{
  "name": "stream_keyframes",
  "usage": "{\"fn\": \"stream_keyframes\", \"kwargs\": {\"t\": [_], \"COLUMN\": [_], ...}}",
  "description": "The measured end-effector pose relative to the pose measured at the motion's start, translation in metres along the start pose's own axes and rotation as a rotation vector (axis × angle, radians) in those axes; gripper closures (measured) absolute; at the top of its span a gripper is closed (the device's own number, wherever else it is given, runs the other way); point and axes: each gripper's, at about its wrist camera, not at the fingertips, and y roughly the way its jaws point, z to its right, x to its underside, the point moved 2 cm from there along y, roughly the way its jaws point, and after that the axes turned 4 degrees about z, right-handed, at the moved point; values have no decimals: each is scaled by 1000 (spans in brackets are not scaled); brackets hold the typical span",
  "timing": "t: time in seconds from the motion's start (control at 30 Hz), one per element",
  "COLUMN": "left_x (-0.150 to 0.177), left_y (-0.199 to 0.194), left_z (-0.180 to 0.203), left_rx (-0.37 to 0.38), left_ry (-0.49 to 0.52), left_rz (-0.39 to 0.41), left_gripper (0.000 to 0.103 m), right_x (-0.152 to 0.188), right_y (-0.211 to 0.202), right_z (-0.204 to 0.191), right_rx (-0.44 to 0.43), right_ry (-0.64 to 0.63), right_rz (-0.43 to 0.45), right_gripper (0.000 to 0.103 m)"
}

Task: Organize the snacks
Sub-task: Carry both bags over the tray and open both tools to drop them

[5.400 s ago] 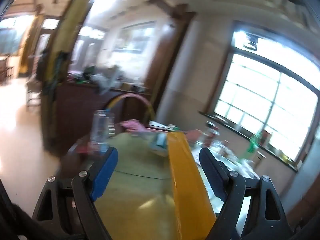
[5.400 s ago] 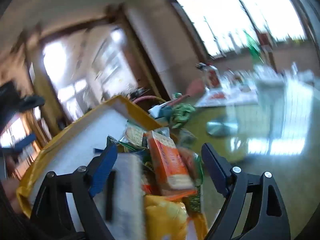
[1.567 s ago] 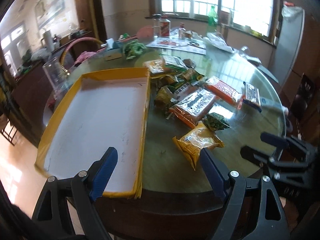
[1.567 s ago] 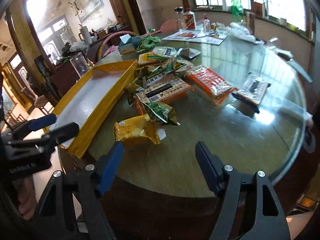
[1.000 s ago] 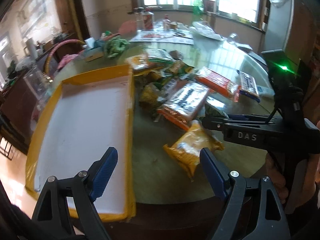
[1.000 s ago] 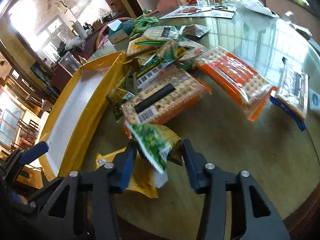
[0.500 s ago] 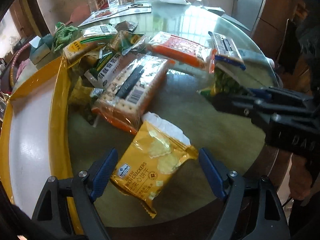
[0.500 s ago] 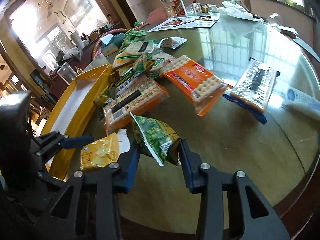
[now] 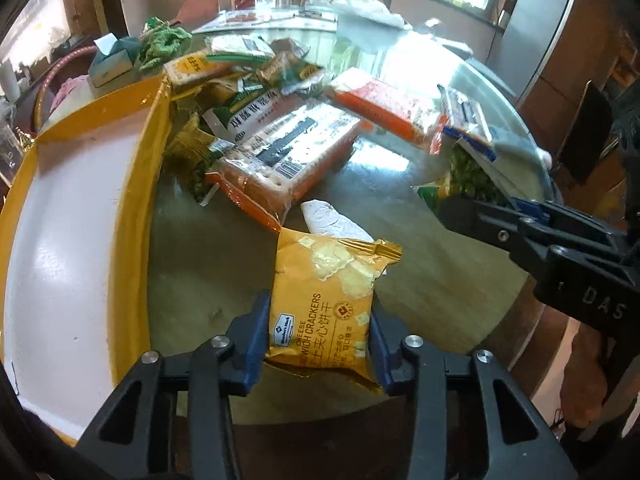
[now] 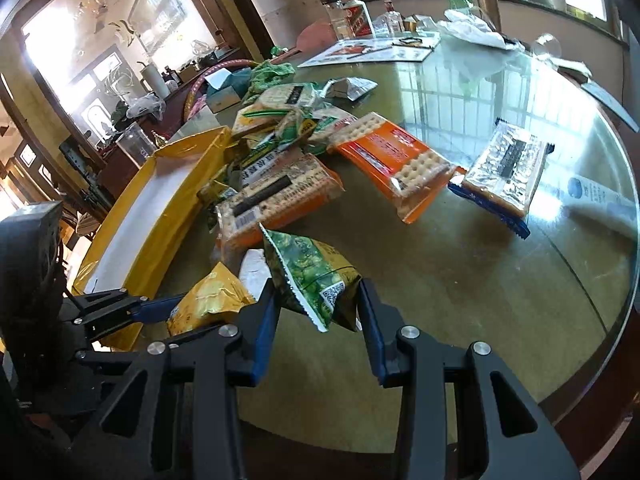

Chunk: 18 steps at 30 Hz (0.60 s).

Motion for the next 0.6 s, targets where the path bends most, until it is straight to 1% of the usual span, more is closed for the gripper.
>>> {"fn": "stream_keyframes", "kwargs": {"t": [0.07,0.13,0.2,0.23,0.3,0.37,0.47,0.6], "left_x": [5,4,4,3,4,5,10,21], "left_y": [-17,-35,-57,-70,-93,-109,-127,-143], "left_z": [-7,-17,-26,-32,-45,-61,-85,-118], "left_rx": [28,34,42,32,-21,-61,-118,-174], "left_ry": [-38,-83,-134,-158,-206,-250,-325,-397], "left_rz": [42,80,145,183,242,275,308,334], "left_gripper": [60,60,60,60,60,60,60,60], "right_x": [0,-1,-1,-1,-2,-3,-3,2], "right_y": [-5,-10,-15,-19,-23,-27,-28,-26], "right_z": [-3,-8,-14,-21,-33,-47,-74,-112], "right_rx": [0,1,-1,-5,-8,-22,-46,-86], "right_ry": [-11,-25,-34,-46,-73,-101,-149,-220], "right_rz": [7,19,27,33,41,46,48,37], "right_gripper": [62,62,62,62,62,62,62,62]}}
